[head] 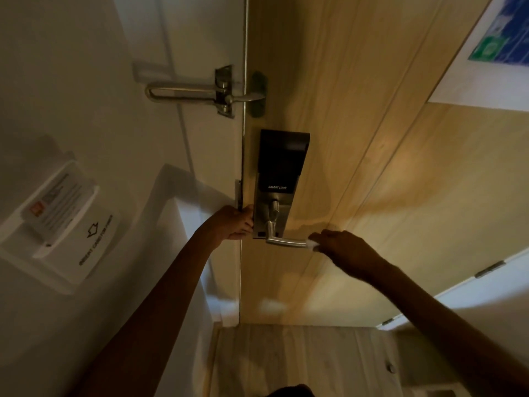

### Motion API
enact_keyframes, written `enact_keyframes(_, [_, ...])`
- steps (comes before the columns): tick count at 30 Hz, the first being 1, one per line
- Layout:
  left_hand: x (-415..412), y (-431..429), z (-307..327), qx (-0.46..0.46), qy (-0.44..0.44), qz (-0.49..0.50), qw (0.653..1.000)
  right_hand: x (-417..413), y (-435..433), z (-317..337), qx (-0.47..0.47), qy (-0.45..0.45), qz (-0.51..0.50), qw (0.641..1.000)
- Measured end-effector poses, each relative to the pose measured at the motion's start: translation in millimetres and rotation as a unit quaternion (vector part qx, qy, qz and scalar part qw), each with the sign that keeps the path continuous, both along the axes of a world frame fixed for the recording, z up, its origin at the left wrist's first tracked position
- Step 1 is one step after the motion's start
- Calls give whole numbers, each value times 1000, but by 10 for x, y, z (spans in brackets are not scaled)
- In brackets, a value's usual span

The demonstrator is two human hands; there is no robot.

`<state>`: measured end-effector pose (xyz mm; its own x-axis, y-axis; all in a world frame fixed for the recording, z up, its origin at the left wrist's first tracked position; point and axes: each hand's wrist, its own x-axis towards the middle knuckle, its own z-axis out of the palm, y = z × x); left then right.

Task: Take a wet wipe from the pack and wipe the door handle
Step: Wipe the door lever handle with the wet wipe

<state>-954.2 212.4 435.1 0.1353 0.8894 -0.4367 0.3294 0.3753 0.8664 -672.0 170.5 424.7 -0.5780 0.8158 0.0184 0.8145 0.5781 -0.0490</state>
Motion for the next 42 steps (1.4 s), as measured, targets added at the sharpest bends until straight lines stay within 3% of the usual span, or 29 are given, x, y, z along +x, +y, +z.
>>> enact_keyframes(4, [-8,11,-6,-2,10,-7,1000,332,155,214,-75,11,-79,994])
enact_keyframes(7, [-6,18,-11,-4,11,-6,1000,352,183,271,-42,229,-119,965])
enact_keyframes(12, [-1,26,-18,-7,7,-2,1000,-379,22,292,-90,546,-269,788])
enact_keyframes(14, [2,22,-13,-15,-4,4,1000,-680,-26,252,-108,630,-312,703])
enact_keyframes(15, [1,16,-10,-19,-9,8,1000,-786,-35,197,-95,643,-329,686])
enact_keyframes(16, [-1,13,-11,-20,-11,12,1000,-866,-43,127,-69,634,-333,695])
enact_keyframes(17, [-1,15,-14,-18,-10,13,1000,-914,-54,66,-39,606,-323,726])
enact_keyframes(22, [-3,12,-13,-19,-10,13,1000,-858,-91,-146,83,358,-222,903])
enact_keyframes(25, [5,13,-13,-17,-2,14,1000,-778,-125,-160,104,219,-179,954])
enact_keyframes(29, [26,2,19,-17,0,17,1000,-816,-240,-208,163,131,-98,973])
enact_keyframes(34, [67,-3,66,-35,9,32,999,-1064,-260,-304,197,61,-119,971])
enact_keyframes(38, [69,-3,72,-40,6,32,999,-1128,-225,-350,177,37,-149,972])
enact_keyframes(42, [44,-16,41,-24,1,29,999,-878,-182,-291,197,65,-69,976])
